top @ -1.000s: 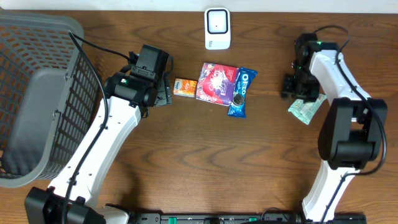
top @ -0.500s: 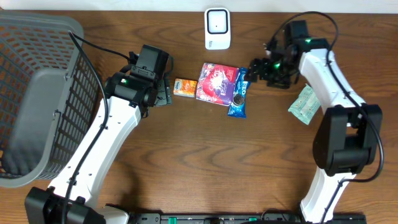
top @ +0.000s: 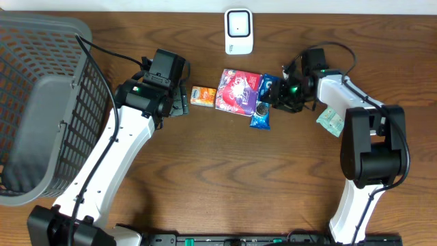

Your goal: Scan the item barcode

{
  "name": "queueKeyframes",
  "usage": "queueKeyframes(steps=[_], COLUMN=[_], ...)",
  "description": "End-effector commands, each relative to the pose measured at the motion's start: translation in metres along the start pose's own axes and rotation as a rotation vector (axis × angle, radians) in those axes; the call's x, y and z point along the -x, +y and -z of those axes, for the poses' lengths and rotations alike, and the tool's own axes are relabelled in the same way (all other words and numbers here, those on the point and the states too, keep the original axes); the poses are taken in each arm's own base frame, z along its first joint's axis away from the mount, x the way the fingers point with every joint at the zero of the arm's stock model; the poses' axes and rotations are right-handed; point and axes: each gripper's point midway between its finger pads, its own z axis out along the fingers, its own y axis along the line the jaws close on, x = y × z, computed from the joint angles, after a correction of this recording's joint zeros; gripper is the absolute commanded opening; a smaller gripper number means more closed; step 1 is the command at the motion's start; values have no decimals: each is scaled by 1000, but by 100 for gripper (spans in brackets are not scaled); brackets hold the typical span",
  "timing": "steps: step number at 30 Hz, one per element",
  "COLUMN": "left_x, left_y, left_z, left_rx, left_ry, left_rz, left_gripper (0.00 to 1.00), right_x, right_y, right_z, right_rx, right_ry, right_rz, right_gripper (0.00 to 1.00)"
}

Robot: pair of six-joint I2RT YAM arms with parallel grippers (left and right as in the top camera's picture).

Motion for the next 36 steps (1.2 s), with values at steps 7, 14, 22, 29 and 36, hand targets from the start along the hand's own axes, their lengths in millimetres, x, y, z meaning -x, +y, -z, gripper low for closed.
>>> queueKeyframes(steps=[7,14,22,29,36], left_x=[3,3,3,3,3], left_y=[3,3,3,3,3], left_z=[0,0,0,0,0], left_rx=[19,19,19,19,19], left_ry=[-7,-7,-7,-7,-7], left_rz=[10,10,10,10,10], left_gripper=[86,86,86,86,86], right_x=[-3,18,34,32,15], right_y=[-8,-31,-55,-76,-98], right_z=[-2,66,163,138,80], right_rx=[0,-371,-1040,-1214,-1266], right_ry=[10,-89,-318,-323,-181], right_rz=[-37,-25,17,72,116], right_gripper=[1,1,1,1,3])
